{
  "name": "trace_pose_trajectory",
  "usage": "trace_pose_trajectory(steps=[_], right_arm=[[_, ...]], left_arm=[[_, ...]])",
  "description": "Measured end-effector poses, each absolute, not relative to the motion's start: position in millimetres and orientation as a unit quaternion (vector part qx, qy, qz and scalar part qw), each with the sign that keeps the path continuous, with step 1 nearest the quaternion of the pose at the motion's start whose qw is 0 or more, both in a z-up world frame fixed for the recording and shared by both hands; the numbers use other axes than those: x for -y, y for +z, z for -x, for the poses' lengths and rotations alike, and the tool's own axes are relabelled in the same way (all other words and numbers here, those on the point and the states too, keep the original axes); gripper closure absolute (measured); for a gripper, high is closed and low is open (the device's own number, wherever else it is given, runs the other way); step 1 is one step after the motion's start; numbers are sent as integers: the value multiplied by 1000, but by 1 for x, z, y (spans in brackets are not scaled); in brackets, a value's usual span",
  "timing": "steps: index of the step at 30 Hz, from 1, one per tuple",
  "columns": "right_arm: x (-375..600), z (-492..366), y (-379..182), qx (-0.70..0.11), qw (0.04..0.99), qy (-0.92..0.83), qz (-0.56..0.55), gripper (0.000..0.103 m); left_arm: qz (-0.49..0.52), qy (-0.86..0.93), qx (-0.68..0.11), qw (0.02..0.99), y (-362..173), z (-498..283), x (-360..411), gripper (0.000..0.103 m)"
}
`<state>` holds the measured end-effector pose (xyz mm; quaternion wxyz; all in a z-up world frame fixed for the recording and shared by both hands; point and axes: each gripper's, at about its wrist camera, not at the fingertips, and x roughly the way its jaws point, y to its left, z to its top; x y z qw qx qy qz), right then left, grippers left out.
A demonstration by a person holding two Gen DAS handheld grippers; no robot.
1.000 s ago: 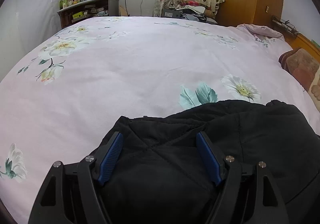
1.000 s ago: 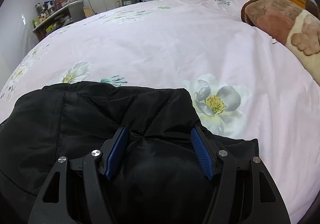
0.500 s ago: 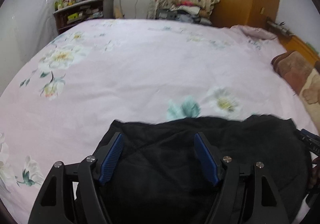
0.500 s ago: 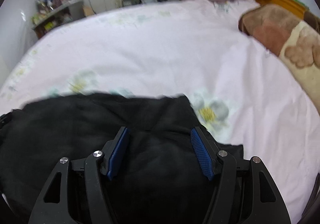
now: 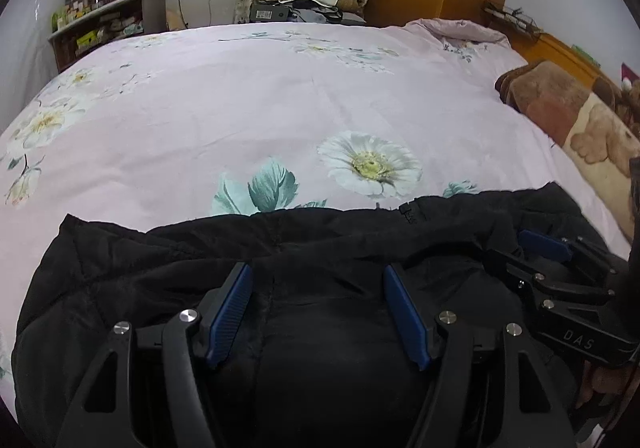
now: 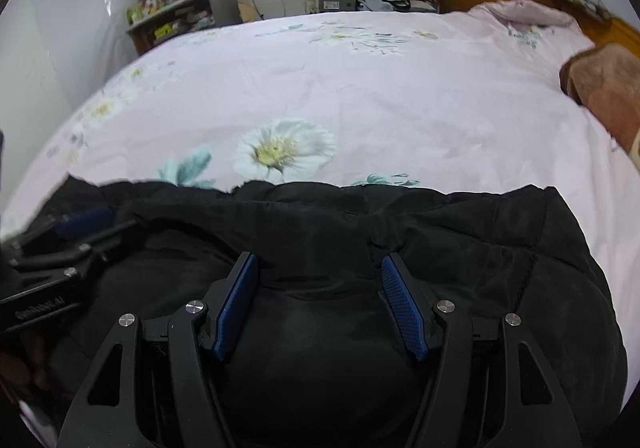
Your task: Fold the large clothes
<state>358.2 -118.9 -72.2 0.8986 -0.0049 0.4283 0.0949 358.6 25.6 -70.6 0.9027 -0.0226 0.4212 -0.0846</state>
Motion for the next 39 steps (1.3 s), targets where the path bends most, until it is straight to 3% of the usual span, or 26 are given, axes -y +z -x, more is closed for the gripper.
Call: trace_pose_trajectory(steps=[20, 27, 33, 39], right_arm=[[123, -364, -98, -413, 907, 87, -2, 39], [123, -355, -67, -424, 901, 93, 14, 39], [176, -300, -16, -370, 926, 76, 3, 39], [237, -292, -58, -387, 922, 1, -24, 39]], left_arm=[[9, -62, -401, 914, -92, -366, -17, 33], [-6, -69, -424, 903, -60, -363, -17, 33], [-5, -47, -357, 933, -16, -312, -74, 33], [79, 18, -384, 920, -62, -308, -139, 29]])
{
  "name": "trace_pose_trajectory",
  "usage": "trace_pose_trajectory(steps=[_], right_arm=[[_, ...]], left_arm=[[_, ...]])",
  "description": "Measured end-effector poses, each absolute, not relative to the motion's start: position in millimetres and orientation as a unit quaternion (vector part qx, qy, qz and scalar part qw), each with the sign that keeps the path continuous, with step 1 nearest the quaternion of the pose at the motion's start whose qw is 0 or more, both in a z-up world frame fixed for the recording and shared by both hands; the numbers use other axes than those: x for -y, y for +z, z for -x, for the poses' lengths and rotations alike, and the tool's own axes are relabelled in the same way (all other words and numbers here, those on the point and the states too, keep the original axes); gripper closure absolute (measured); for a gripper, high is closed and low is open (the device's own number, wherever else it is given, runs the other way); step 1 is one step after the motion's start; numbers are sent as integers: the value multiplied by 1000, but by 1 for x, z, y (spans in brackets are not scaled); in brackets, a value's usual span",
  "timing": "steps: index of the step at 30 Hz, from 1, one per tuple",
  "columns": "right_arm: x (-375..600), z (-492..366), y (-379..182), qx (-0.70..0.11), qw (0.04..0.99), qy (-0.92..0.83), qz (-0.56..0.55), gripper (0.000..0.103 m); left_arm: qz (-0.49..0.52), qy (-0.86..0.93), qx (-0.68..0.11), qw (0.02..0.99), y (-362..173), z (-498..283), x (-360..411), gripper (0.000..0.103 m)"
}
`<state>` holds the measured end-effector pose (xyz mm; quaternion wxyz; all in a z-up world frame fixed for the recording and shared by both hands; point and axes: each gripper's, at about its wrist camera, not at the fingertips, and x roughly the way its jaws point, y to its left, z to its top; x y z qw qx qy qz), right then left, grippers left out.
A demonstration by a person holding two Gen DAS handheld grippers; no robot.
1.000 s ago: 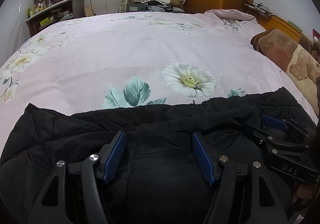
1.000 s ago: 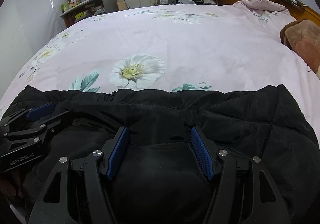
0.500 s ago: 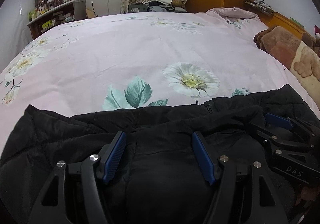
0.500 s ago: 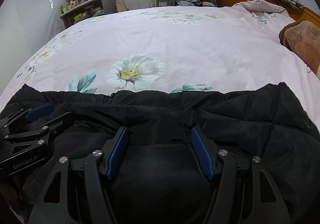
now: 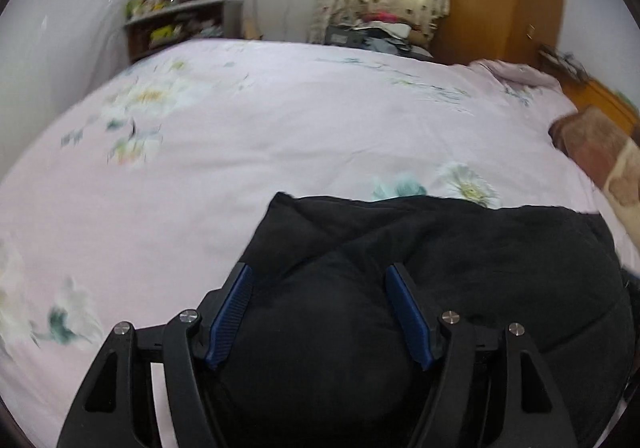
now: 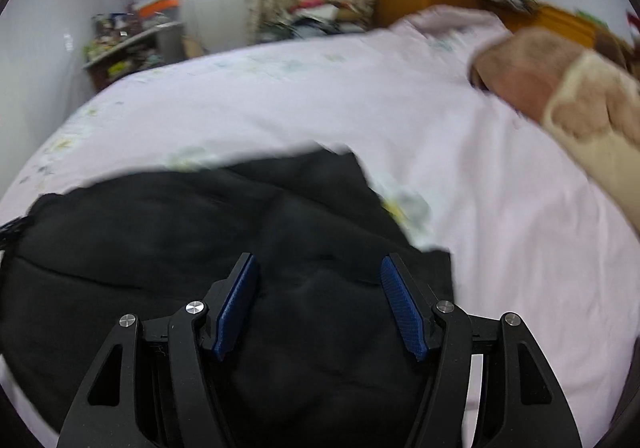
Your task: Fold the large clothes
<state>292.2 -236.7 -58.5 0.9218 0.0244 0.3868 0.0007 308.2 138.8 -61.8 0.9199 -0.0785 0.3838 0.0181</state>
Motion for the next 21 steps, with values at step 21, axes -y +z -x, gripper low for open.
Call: trace_pose_trajectory(steps=[21], right_arm=[[241, -234, -69, -407, 913, 13, -31, 39]], left_arm=[[64, 6, -381, 922, -67, -233, -143, 24]])
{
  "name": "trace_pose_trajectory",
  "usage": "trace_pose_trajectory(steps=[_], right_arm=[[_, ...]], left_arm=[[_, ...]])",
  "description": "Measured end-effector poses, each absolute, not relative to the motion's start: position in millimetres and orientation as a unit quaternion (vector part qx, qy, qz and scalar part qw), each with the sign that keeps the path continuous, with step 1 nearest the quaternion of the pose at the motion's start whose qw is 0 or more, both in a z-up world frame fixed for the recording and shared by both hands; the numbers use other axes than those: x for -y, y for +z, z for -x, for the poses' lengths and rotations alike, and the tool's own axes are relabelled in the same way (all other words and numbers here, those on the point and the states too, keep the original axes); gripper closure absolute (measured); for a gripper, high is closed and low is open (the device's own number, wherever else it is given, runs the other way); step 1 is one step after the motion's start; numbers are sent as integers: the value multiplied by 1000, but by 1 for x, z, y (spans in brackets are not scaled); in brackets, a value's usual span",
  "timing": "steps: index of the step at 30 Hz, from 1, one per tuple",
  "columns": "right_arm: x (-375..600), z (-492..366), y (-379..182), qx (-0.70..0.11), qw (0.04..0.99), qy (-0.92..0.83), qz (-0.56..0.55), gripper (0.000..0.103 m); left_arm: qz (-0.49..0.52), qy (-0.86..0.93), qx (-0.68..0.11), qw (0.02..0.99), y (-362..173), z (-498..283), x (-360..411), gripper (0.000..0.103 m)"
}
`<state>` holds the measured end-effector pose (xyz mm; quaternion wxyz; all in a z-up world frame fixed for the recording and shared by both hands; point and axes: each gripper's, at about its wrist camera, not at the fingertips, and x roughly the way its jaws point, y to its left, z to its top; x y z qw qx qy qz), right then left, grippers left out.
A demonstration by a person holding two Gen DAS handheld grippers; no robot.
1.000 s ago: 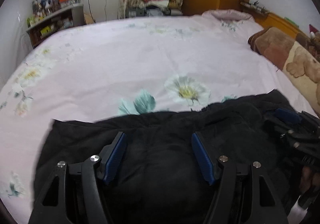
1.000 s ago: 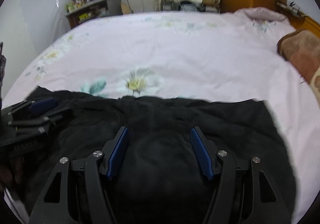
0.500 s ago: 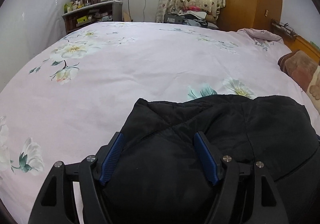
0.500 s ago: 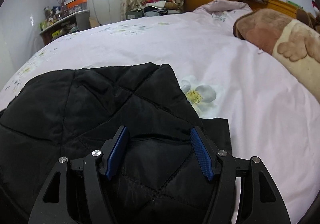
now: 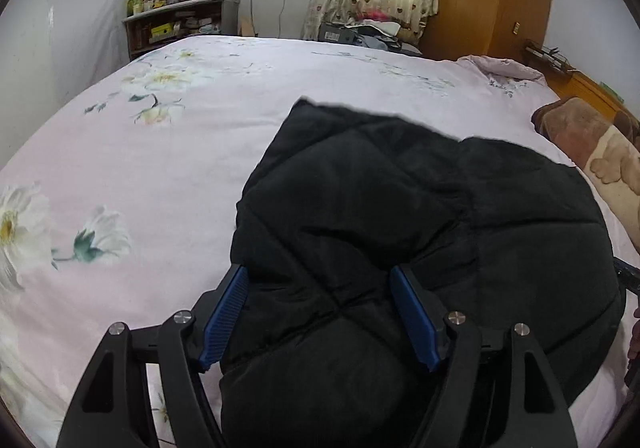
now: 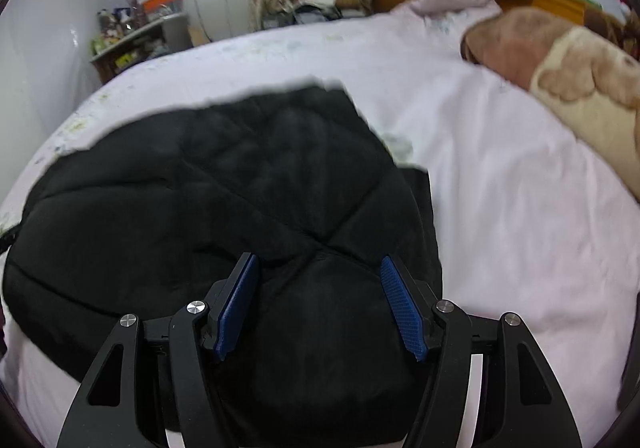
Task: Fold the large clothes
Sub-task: 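Move both open tools back over the folded jacket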
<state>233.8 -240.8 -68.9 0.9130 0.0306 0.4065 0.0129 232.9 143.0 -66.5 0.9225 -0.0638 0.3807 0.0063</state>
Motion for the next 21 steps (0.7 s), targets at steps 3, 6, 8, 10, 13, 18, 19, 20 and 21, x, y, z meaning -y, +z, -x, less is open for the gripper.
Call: trace_pose_trajectory(steps=[3, 6, 8, 10, 13, 18, 19, 20, 21], right_arm=[[240, -239, -71, -414, 910, 4, -33, 39], [239, -235, -61, -421, 907, -1, -23, 39], [239, -226, -49, -411, 911, -4, -23, 40], [239, -211, -34, -393, 919, 5, -27, 40], [237, -196, -29, -390, 920, 10, -31, 50], [240, -195, -53, -423, 906, 6, -29, 60], [241, -198, -59, -430, 902, 4, -30, 60], [241, -198, -62, -433, 901, 3, -32, 60], [239, -201, -64, -435, 900, 3, -29, 60]], left_arm=[[81, 17, -388, 918, -66, -236, -145, 23], [65, 21, -398, 915, -57, -231, -140, 25], [54, 21, -395, 917, -44, -223, -138, 28], [42, 23, -384, 922, -35, -212, -134, 28], [40, 21, -377, 925, -27, -199, -130, 32], [36, 19, -401, 915, -46, -194, -122, 43], [40, 19, -409, 911, -53, -196, -122, 44], [43, 18, -412, 910, -57, -197, -122, 44], [43, 19, -413, 910, -60, -198, -122, 44]])
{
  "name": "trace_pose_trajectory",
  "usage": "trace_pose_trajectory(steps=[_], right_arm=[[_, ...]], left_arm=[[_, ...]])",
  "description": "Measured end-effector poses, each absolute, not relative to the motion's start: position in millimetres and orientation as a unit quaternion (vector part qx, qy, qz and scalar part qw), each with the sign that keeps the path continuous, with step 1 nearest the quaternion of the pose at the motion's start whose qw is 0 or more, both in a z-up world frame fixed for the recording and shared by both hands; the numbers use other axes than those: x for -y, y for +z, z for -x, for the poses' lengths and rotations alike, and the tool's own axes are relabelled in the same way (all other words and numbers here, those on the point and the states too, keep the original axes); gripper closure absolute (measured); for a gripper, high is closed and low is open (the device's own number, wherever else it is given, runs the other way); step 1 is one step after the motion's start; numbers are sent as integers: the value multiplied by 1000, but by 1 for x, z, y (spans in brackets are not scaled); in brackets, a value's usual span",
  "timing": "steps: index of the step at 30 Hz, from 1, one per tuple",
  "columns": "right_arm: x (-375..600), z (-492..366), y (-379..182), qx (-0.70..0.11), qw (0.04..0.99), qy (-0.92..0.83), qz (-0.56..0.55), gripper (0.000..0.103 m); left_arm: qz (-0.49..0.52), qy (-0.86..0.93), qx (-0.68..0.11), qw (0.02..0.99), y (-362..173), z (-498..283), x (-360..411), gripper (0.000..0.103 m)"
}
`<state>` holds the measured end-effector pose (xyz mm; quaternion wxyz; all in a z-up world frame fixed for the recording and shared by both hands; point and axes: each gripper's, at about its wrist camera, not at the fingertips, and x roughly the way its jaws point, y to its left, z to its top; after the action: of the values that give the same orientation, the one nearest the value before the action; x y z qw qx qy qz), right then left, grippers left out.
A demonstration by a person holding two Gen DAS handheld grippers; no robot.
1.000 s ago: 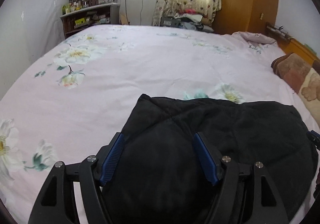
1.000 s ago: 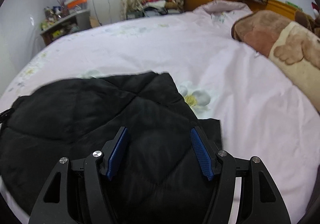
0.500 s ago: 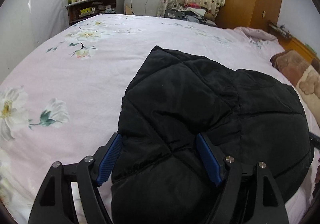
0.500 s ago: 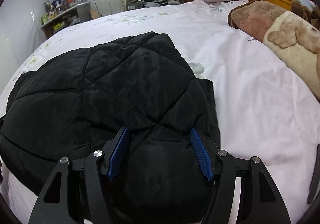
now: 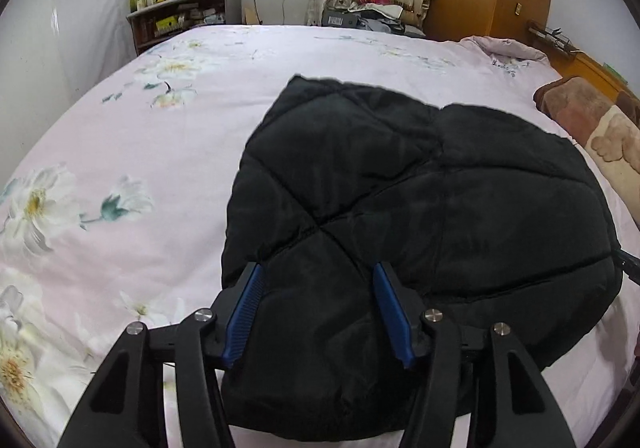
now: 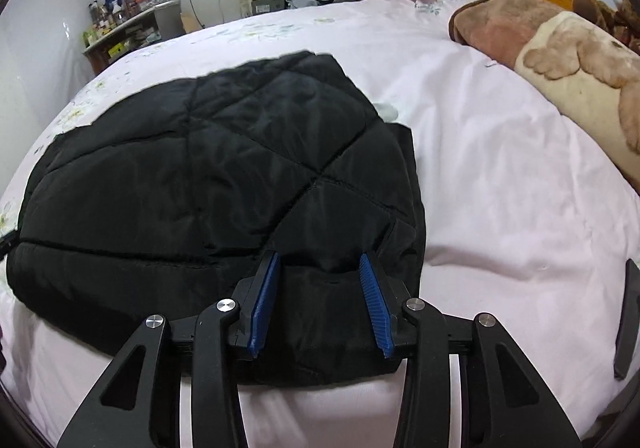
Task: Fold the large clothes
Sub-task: 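Move both open tools back over the folded jacket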
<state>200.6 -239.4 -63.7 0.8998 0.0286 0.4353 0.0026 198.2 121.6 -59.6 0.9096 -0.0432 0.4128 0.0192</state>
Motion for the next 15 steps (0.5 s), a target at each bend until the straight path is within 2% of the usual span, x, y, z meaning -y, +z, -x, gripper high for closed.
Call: trace_pose_trajectory(steps=[8, 15], right_arm=[[235, -201, -67, -442, 897, 0, -13, 60], [240, -200, -24, -401, 916, 4, -25, 60]], left_arm=[[37, 17, -417, 908, -58, -199, -119, 44], [43, 22, -390, 920, -31, -202, -133, 44]])
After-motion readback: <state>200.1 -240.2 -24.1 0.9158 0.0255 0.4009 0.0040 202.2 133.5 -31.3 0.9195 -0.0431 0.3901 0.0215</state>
